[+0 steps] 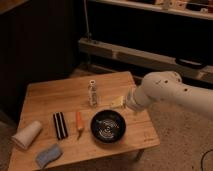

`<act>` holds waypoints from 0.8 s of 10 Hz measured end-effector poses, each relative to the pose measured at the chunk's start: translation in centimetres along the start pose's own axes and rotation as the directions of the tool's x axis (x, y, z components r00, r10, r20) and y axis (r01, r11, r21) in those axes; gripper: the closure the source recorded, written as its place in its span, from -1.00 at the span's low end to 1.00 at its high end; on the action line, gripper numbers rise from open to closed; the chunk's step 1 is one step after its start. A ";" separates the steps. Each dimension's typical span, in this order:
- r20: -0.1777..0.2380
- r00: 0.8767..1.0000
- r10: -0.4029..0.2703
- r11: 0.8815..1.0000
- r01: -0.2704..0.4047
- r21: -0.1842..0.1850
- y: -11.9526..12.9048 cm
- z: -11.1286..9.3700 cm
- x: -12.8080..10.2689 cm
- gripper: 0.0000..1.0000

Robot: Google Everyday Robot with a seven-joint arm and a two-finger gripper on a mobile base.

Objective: Pick up the ceramic bowl

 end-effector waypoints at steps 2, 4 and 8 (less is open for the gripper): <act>0.000 1.000 -0.006 0.999 0.006 -0.038 -0.5 0.8 0.1 -0.46; -0.001 1.000 -0.006 0.999 0.006 -0.041 -0.8 1.7 0.2 -0.46; -0.023 1.000 0.001 1.000 -0.002 -0.030 -1.3 4.0 0.1 -0.46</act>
